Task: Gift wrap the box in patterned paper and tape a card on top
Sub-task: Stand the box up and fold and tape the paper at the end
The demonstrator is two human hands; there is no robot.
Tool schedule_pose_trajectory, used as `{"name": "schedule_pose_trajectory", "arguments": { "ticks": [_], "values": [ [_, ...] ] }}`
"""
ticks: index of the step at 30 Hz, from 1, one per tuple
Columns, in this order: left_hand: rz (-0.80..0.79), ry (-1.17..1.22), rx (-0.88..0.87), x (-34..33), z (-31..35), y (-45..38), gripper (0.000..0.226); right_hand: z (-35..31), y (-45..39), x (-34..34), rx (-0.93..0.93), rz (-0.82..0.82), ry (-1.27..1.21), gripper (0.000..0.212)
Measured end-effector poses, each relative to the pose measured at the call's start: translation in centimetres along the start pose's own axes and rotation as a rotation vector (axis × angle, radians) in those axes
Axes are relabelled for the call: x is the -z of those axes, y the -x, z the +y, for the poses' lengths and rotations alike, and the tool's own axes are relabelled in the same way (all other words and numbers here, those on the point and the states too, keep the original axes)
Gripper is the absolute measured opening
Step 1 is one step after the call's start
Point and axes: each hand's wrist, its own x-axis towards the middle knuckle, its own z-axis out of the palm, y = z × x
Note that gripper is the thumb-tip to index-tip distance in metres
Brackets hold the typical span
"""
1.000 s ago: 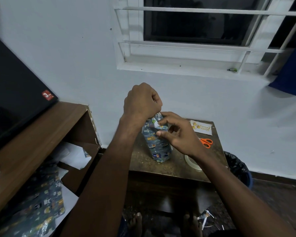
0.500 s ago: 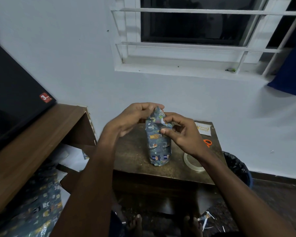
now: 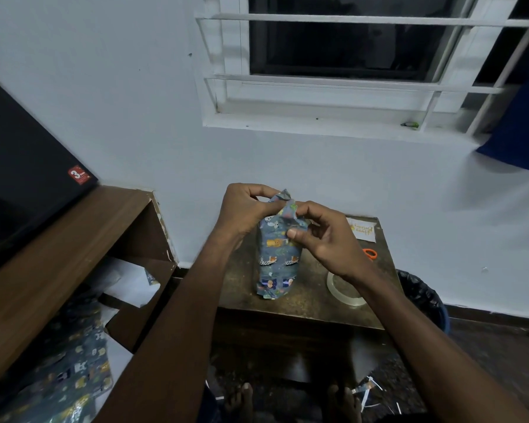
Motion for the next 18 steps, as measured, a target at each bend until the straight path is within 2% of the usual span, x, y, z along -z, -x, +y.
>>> {"name": "schedule_pose_trajectory", "arguments": {
  "ticks": [2,5,10,15,18],
  "values": [
    [-0.001,0.013,-0.01,0.1,0.0,0.0,0.013,-0.3,0.0,0.1,0.042,0.003,0.075,0.024],
    [-0.039,0.047,-0.049,0.4,0.2,0.0,0.023,-0.4,0.1,0.0,0.113,0.007,0.19,0.02],
    [-0.081,0.028,-0.083,1.2,-0.1,-0.3,0.036,-0.3,0.2,-0.5,0.208,0.022,0.361,0.024],
    [-0.075,0.035,-0.111,0.8,-0.2,0.0,0.026,-0.2,0.5,-0.5,0.287,0.029,0.494,0.03],
    [-0.055,0.043,-0.154,0.1,-0.4,0.1,0.034,0.1,0.5,-0.7,0.308,0.04,0.537,0.033]
  ]
}}
